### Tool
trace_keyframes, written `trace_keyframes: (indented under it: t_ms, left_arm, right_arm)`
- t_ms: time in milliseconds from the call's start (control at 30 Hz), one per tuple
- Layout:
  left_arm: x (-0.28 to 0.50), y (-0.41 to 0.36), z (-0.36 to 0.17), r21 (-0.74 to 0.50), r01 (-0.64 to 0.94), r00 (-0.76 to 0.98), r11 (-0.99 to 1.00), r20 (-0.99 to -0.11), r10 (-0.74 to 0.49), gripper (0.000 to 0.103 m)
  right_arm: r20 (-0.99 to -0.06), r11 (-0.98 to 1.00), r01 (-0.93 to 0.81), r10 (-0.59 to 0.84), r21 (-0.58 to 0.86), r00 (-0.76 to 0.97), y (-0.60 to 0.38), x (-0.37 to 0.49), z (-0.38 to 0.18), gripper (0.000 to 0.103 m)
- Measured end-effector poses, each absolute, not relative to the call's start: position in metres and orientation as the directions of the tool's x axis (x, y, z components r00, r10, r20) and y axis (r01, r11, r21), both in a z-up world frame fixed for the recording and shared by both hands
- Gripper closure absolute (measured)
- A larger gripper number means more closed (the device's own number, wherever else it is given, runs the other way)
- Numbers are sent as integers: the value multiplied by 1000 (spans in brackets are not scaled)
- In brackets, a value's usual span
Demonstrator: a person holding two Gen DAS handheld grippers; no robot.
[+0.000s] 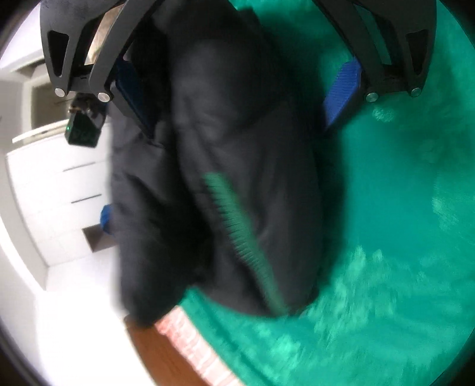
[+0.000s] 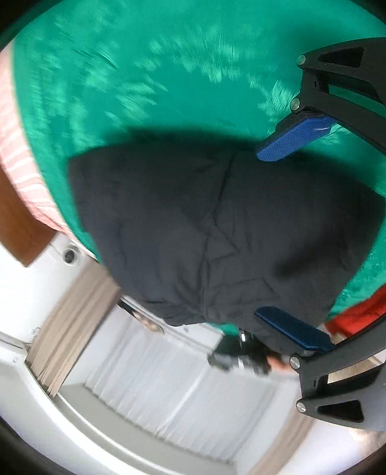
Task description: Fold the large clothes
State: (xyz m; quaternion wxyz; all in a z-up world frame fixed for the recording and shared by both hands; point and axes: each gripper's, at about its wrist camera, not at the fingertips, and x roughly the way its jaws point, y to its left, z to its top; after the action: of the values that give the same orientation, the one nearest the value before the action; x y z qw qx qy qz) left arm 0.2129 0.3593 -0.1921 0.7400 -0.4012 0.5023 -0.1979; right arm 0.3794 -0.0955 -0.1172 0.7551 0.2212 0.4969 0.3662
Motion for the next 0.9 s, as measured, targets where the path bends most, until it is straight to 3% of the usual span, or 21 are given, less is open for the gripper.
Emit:
trace_keyframes:
  t_ms: [100, 200, 267, 367, 433, 533, 667, 833, 900]
  left_arm:
    - [226, 356, -203, -812, -115, 389, 572, -567, -726, 0]
    - [242, 348, -204, -802, -102, 346, 589, -584, -735, 0]
    - [255, 340, -206, -788, -120, 338, 604, -604, -722, 0]
    - [266, 314, -191, -700, -120, 340, 703, -695, -634, 3]
    - [257, 295, -170, -644, -52, 384, 763, -718, -580, 18]
    - [236, 281, -142, -630, 2, 446, 777, -695, -565, 33]
    - [223, 265, -98, -599, 60, 519, 798, -664, -538, 35]
    - [260, 248, -47, -573, 100, 575, 814, -634, -517, 34]
    - [284, 238, -44, -557, 83, 578, 826, -648, -496, 28]
  right_arm:
    - [-549, 570, -298, 821, 766, 158, -92, 405, -150, 2]
    - [-452, 461, -221, 887, 859, 95, -88, 433, -183, 2]
    - [-469, 476, -264, 879, 839, 93, -69, 445, -183, 2]
    - [-583, 573, -428, 803, 699, 125, -29, 443, -156, 3]
    - [-630, 595, -575, 758, 562, 169, -11, 423, -129, 4]
    - [-622, 581, -695, 744, 423, 244, -6, 387, -98, 6]
    - [-546, 552, -756, 777, 352, 313, -9, 363, -52, 6]
    - [-492, 566, -733, 793, 376, 360, -28, 397, -18, 7]
    - [-493, 599, -689, 780, 408, 386, -40, 420, -16, 6]
